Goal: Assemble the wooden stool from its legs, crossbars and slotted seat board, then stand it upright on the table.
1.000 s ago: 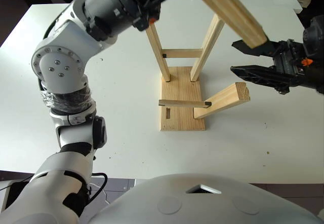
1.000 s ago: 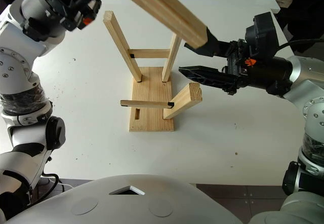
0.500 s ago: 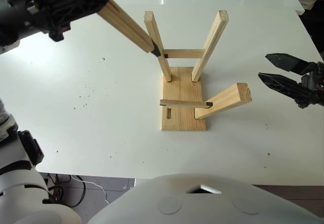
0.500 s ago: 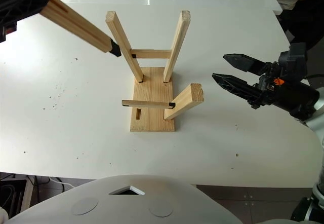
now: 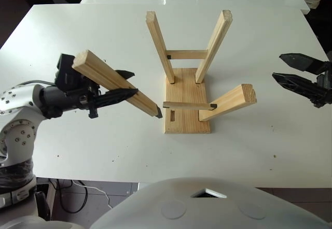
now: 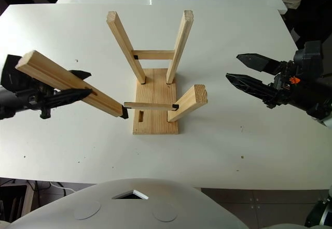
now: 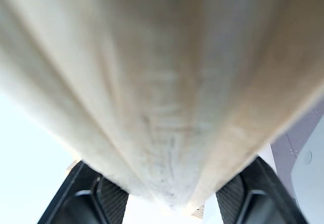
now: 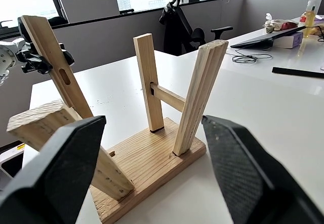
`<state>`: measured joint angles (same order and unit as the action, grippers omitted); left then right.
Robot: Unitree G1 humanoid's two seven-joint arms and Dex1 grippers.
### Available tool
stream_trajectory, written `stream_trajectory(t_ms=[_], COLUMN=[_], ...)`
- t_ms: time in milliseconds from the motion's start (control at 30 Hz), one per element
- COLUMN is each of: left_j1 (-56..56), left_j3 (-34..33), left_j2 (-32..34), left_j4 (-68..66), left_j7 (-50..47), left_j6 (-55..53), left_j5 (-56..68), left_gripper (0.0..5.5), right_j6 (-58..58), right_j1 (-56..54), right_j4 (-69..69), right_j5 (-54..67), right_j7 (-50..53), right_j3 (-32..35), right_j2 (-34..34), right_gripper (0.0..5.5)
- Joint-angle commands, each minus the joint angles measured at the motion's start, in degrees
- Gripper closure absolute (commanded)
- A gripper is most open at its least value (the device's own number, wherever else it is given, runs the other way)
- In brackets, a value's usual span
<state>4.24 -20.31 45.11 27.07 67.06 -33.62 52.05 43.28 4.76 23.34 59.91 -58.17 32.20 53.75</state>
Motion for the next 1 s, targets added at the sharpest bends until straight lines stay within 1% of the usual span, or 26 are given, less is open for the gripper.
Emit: stream_trajectory(t_ms=[33,200,600,767,933,1000], left_j1=[2.08,2.03,2.56,2.49,2.07,0.46], left_j3=[1.60,3.45,9.60,11.24,10.70,11.31], left_j2=[-2.92,-4.78,-6.62,-5.98,-4.01,-3.10], left_j4=[3.18,3.79,3.88,3.08,2.14,0.45], left_j7=[-2.90,-5.06,-5.12,-3.86,-1.93,-1.70], left_j6=[1.84,3.60,8.57,10.47,11.01,12.33], left_j5=[-0.42,-1.41,-6.53,-9.02,-9.61,-11.70], left_gripper=[3.45,3.45,3.45,3.45,3.45,3.45], right_j6=[0.06,0.10,-0.39,-0.28,-0.04,-0.02], right_j1=[-2.24,-3.47,-4.99,-5.18,-4.38,-3.78], right_j4=[-0.75,-1.24,-1.04,-0.96,-0.37,0.16], right_j5=[-1.24,-1.76,-4.09,-4.18,-3.90,-3.83], right_j7=[-1.24,-1.81,-2.74,-3.06,-3.49,-3.32], right_j3=[-1.80,-2.97,-5.29,-5.69,-5.36,-5.00], right_j2=[1.84,1.92,1.36,1.48,1.53,1.28], right_gripper=[2.01,2.01,2.01,2.01,2.01,2.01])
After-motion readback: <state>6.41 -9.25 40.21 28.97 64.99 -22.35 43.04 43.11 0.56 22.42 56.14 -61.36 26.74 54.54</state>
